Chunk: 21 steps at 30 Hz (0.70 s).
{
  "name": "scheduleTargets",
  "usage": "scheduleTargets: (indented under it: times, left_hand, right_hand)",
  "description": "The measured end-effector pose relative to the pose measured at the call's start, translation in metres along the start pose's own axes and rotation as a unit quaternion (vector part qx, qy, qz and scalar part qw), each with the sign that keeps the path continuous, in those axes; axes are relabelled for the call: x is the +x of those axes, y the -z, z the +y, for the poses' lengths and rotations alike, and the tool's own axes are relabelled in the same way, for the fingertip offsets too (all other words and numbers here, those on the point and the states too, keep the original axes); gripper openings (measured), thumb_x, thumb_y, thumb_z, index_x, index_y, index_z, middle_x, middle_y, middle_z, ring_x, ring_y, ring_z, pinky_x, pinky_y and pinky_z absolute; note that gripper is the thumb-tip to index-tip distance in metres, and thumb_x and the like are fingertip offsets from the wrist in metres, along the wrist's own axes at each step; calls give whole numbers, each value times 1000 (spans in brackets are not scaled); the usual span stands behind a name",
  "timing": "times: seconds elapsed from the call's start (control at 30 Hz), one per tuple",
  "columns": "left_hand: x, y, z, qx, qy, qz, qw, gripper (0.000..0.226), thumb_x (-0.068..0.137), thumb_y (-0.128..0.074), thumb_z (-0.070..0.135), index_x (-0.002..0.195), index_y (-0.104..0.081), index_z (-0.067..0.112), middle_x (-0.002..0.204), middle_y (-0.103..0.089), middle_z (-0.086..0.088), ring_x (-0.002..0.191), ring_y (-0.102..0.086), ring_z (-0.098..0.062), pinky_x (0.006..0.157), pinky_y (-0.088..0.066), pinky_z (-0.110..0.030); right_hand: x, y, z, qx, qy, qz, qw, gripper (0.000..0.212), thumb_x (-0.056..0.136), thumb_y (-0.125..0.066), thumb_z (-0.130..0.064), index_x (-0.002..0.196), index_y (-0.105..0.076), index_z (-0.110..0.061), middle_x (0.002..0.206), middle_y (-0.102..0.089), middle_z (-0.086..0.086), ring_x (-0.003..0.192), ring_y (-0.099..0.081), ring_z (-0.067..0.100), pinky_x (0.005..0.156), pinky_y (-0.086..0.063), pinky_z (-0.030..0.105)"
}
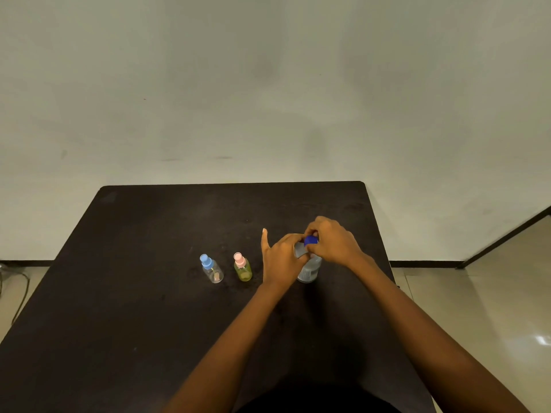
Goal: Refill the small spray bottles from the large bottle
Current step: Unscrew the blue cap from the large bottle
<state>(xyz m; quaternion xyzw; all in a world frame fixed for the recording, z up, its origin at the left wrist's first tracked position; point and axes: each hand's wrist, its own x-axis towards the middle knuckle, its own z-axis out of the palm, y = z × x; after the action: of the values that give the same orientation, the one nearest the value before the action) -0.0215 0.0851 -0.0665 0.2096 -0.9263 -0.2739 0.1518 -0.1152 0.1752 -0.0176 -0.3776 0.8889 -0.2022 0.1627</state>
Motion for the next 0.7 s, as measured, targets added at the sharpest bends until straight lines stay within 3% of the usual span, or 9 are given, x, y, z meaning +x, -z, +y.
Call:
scheduleTargets:
  times: [0.1, 0.3, 0.5, 0.63, 0.7]
  left_hand:
    - [0, 0, 0, 4, 3, -1, 1000, 32, 83, -62, 37, 109, -63, 18, 110, -67, 4, 105, -60, -10, 114, 10, -37]
    - [-1, 1, -1, -3, -2, -7, 1000, 33, 82, -62, 38, 113, -61, 25, 114, -65, 9, 106, -59, -6, 111, 14, -34]
    - [-1, 1, 1, -2, 3, -5, 1000, 32, 83, -62, 37, 110, -62, 21, 110, -67, 6, 104, -60, -8, 114, 9, -36]
    - [-1, 1, 1, -10, 2, -4, 1000, 32, 83, -62, 35, 112, -62, 21, 112, -66, 6, 106, -60, -8, 114, 8, -39]
    - [0, 1, 0, -15, -1, -4, 1000, 32, 83, -62, 35, 112, -62, 23, 113, -66, 7, 107, -60, -8, 114, 8, -40]
  right_hand:
    - [2, 2, -2, 12, 11, -26, 1000, 21, 77, -66, -11, 97, -61, -14, 106, -52, 4, 97, -55, 20, 83, -51, 39]
    - [1, 2, -3, -26, -60, -7, 998, 29, 81, -65, -38, 98, -57, -16, 98, -58, 2, 88, -57, 16, 77, -48, 30]
    - [1, 3, -2, 17, -22, -27, 999, 21, 76, -69, -15, 96, -62, -16, 110, -55, 5, 97, -54, 19, 85, -51, 37]
    - [2, 1, -2, 24, -43, -27, 998, 36, 75, -71, -25, 106, -55, -16, 110, -51, 3, 100, -51, 19, 86, -49, 33]
    - [2, 0, 2, 25, -61, -24, 998, 32, 78, -69, -27, 104, -57, -16, 108, -56, 4, 97, -55, 18, 85, -49, 32]
